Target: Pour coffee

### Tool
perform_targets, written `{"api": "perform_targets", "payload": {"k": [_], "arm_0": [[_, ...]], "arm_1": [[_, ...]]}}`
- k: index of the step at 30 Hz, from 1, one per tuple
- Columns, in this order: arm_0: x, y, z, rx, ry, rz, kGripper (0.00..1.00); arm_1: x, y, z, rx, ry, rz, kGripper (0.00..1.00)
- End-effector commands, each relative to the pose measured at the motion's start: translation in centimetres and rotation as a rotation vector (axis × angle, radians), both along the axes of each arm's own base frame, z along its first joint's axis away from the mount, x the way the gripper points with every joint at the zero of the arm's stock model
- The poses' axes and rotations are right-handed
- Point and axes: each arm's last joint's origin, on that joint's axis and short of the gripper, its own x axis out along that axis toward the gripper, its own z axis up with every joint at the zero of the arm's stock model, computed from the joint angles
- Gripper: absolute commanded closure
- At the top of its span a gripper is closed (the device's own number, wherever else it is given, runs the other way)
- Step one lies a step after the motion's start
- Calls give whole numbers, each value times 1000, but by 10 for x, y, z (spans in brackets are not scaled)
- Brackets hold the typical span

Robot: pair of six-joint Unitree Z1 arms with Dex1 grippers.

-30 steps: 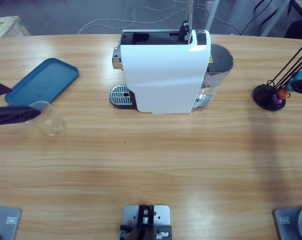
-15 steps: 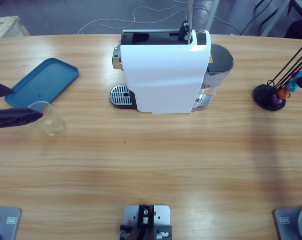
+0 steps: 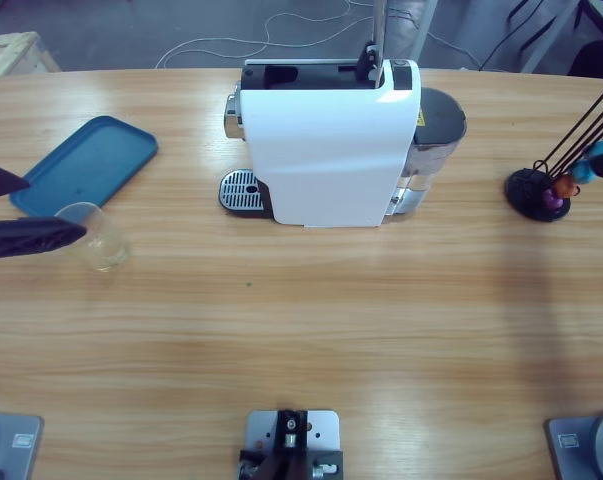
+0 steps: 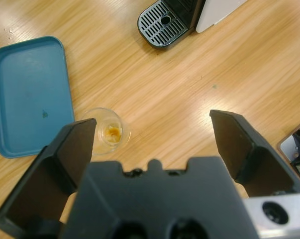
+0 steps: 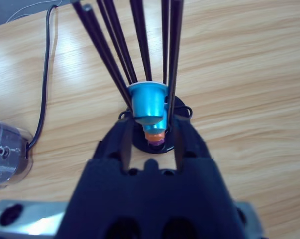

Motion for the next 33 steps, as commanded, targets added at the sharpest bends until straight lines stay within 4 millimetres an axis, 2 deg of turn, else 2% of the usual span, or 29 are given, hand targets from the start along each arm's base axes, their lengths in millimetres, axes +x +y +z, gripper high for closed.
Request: {"api": "perform_targets", "payload": {"k": [1,8,9,10,11,12,18,33], "arm_0": [[-5,0,-12,7,36,-10,9],[-5,0,-14,12,42,-11,9],[-5,0,-14,14,43,-10,9],[-5,0,-15,14,45,-9,9],[-5,0,-16,16,47,-9,9],[-5,0,-17,18,50,-8,8],[-6,0,-20,20,52,-11,9],[-5,-1,-21,21,57,-9,9]], "arm_1": [[4,-3,-9,-9,32,-5,1000],[4,-3,-8,-3,22,2,1000],[5,-3,-7,2,19,8,545],[5,-3,-7,0,20,8,183],[4,-3,-7,0,21,9,56],[3,-3,-8,0,25,9,13],[-2,-3,-7,1,29,12,0],[0,-3,-9,-25,52,10,15]]}}
